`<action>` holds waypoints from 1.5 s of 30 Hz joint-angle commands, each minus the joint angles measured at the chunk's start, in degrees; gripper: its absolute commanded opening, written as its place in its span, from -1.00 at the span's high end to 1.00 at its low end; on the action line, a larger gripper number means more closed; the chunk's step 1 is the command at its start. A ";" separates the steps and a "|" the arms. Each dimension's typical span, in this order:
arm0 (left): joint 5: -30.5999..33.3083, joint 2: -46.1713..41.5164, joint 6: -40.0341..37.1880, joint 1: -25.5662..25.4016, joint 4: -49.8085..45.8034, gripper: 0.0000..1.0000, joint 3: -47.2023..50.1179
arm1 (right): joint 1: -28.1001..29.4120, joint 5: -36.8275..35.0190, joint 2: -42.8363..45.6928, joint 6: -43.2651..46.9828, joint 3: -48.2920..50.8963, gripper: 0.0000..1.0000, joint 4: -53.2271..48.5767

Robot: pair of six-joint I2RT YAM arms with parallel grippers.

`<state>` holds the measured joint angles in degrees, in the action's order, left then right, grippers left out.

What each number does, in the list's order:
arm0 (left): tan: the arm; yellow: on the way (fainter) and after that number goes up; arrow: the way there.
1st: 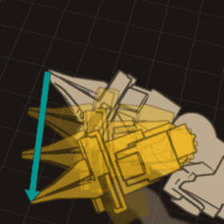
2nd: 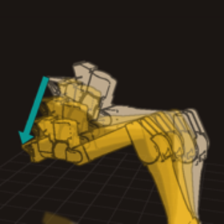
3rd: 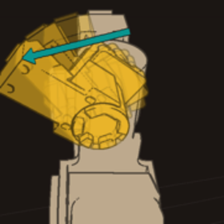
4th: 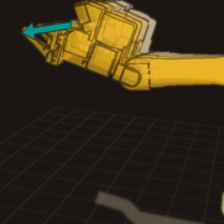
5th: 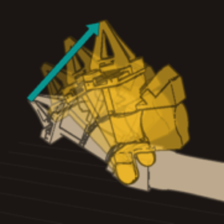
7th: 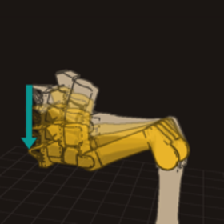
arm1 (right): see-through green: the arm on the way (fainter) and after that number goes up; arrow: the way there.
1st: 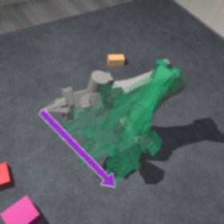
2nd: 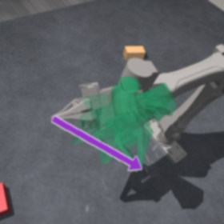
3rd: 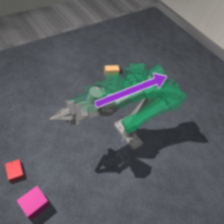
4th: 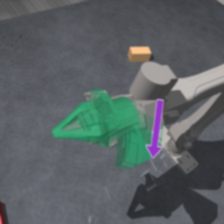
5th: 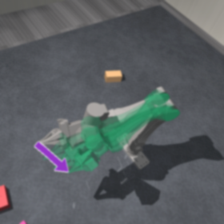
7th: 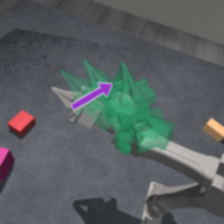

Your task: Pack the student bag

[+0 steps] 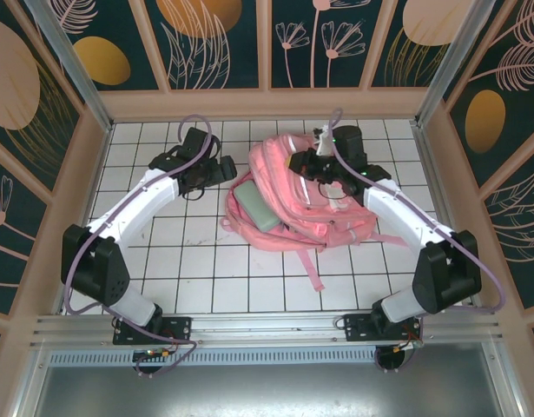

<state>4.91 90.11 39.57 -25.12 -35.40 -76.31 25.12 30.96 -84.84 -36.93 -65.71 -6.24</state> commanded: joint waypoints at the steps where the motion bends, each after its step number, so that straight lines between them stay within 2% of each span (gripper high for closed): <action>1: -3.30 -2.23 2.39 -0.36 3.76 -0.96 2.13 | 3.19 -0.13 -1.78 1.25 0.40 1.00 3.73; 4: -6.22 -2.97 3.61 -0.36 5.88 -0.96 3.26 | 4.81 -1.71 -3.42 0.84 0.75 0.99 4.17; 8: -7.16 -4.88 5.50 -0.36 6.54 -0.94 4.95 | 5.64 -3.90 -4.82 0.89 0.43 0.42 3.20; 13: -9.33 -9.29 9.34 -1.68 9.84 -0.90 10.26 | 5.47 -8.79 -2.24 1.14 0.84 -0.03 1.13; 21: -11.50 -8.53 15.16 -9.28 17.12 -0.85 18.68 | 3.48 -14.07 6.27 0.50 7.78 -0.08 -2.26; 25: -10.10 -4.82 17.29 -12.41 19.06 -0.84 19.71 | 2.53 -17.56 12.10 0.37 14.29 -0.22 -5.25; 30: -4.05 0.41 16.29 -12.58 19.48 -0.79 18.59 | 1.95 -19.90 18.28 -0.65 23.09 -0.22 -8.06; 34: 2.06 5.77 12.44 -12.49 18.57 -0.74 14.59 | 1.95 -20.59 21.70 -2.11 30.62 -0.21 -6.03; 39: 5.84 13.40 7.67 -11.34 17.22 -0.78 9.23 | 2.07 -19.91 20.37 -3.14 35.00 -0.17 -1.25; 45: 5.63 16.94 4.43 -7.62 17.54 -0.83 4.80 | 2.08 -16.47 13.96 -2.61 34.10 -0.09 7.86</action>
<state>6.52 104.44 47.29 -34.89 -16.25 -70.02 27.42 12.84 -68.03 -39.40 -30.35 -4.62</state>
